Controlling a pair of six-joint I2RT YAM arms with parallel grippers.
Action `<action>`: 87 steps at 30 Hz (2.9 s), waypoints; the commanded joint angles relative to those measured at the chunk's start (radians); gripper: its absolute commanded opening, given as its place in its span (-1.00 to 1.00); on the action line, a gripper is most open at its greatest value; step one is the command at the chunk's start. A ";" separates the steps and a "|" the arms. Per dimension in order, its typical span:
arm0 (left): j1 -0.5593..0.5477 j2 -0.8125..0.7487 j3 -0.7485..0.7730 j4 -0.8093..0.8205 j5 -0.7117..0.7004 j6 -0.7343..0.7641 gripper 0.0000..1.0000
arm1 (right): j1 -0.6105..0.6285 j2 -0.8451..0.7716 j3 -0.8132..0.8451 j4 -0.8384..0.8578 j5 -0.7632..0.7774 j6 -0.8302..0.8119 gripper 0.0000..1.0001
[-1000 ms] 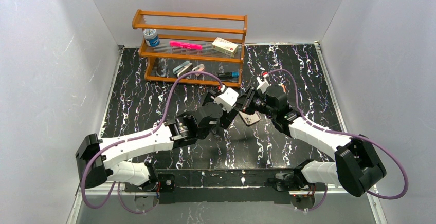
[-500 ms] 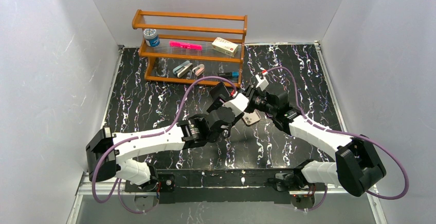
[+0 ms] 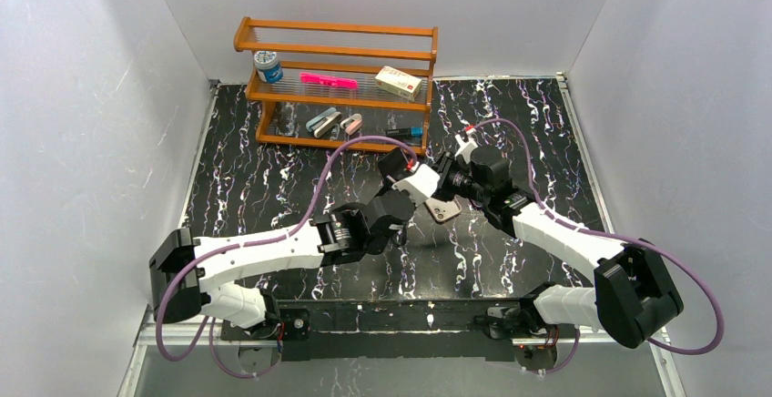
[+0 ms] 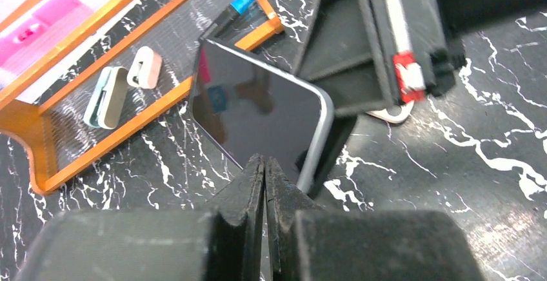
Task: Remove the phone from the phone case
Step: Remove the phone case from the phone.
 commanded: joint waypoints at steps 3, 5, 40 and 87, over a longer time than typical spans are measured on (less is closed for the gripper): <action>0.017 -0.099 -0.001 -0.004 -0.072 -0.024 -1.00 | 0.015 -0.018 0.037 0.071 -0.052 -0.016 -0.97; 0.017 -0.109 -0.004 -0.006 -0.065 -0.028 -1.00 | 0.015 -0.019 0.039 0.066 -0.047 -0.020 -0.97; 0.013 -0.101 -0.013 -0.002 0.114 -0.036 -0.04 | 0.016 0.006 0.031 0.122 -0.096 0.029 -0.97; 0.009 0.132 0.051 -0.003 -0.102 0.076 -0.62 | 0.015 0.028 0.042 0.109 -0.165 0.062 -0.97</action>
